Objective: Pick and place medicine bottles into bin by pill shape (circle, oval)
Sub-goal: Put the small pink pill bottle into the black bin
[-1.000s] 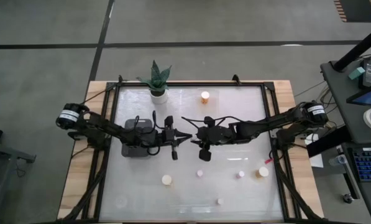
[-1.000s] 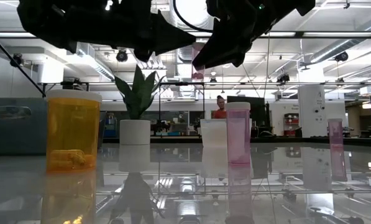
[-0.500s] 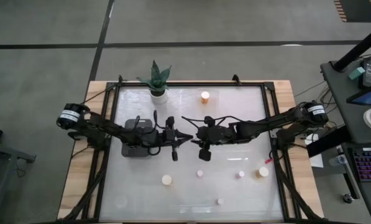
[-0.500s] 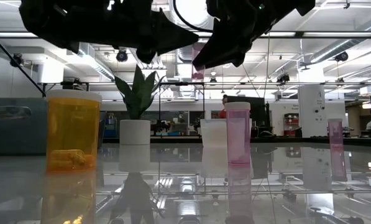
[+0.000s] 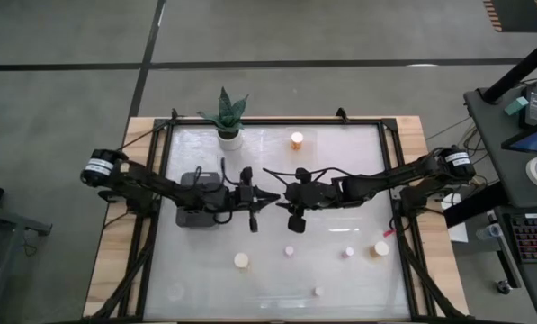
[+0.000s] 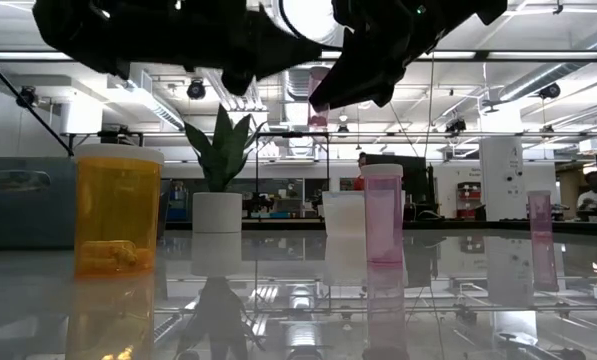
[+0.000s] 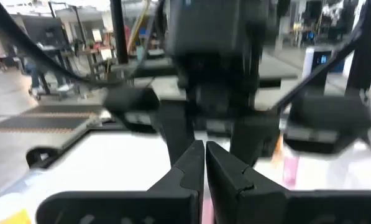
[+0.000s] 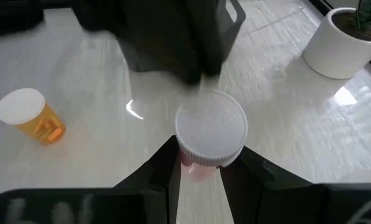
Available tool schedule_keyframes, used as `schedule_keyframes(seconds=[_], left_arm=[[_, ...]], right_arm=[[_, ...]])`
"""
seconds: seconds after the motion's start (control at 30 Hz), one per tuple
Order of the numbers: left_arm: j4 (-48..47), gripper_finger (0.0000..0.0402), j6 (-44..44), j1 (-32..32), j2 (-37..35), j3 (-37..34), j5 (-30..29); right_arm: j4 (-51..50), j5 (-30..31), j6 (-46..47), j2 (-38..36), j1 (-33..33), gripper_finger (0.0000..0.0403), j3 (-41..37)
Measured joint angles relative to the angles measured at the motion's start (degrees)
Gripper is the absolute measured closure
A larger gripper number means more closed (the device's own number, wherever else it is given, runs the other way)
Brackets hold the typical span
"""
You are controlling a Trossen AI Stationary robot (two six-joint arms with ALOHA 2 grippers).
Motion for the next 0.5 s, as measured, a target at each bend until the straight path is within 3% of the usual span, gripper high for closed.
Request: schedule_keyframes(seconds=[0.17, 0.5], left_arm=[[-5.1, 0.0401, -1.24, -0.02, -0.48, 0.04, -1.27], [-6.18, 0.0401, 0.29, -0.3, -7.19, -0.23, 0.06]], right_arm=[[-0.81, 0.05, 0.16, 0.17, -0.04, 0.0314, -0.02], [-0.11, 0.01, 0.27, -0.02, 0.0, 0.0314, 0.11]])
